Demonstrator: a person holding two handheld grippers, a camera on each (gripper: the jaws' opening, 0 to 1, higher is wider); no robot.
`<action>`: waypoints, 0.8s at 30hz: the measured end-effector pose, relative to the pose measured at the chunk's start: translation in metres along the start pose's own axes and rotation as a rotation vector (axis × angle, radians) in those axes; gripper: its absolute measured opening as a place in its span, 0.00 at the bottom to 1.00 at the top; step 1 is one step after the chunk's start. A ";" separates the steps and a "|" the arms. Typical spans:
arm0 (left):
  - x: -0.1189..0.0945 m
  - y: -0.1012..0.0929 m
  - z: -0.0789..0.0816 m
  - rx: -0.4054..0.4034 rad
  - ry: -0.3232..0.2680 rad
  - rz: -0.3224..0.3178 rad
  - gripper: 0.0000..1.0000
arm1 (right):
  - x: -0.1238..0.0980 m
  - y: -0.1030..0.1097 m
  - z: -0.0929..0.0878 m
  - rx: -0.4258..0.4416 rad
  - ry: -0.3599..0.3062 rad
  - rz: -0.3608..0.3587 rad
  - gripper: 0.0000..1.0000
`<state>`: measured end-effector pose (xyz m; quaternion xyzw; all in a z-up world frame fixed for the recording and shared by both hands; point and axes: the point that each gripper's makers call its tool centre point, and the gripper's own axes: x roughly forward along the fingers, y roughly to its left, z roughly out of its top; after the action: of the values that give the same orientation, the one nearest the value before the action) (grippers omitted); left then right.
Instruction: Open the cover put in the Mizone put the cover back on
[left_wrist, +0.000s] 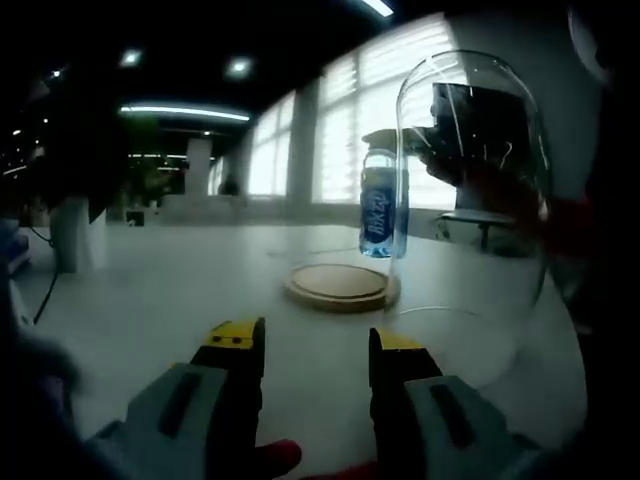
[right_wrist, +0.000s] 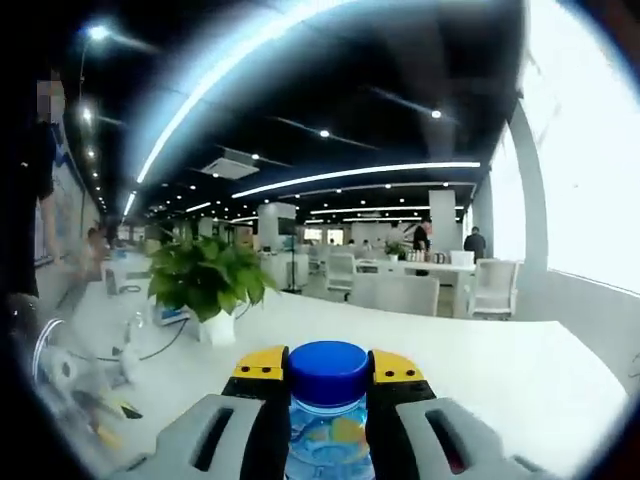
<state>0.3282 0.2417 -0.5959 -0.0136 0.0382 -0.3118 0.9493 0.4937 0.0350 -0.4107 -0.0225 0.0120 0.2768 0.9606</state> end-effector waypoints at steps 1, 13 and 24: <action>0.000 0.001 0.000 0.002 0.001 0.003 0.34 | 0.002 0.005 0.000 0.007 0.003 0.017 0.21; 0.000 0.003 -0.001 0.005 0.004 0.015 0.34 | 0.020 0.049 -0.001 -0.021 0.013 0.140 0.21; -0.001 0.004 0.001 -0.015 -0.005 0.012 0.32 | 0.037 0.070 -0.014 0.002 0.040 0.217 0.21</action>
<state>0.3298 0.2453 -0.5955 -0.0213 0.0383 -0.3058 0.9511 0.4876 0.1136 -0.4288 -0.0254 0.0339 0.3784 0.9247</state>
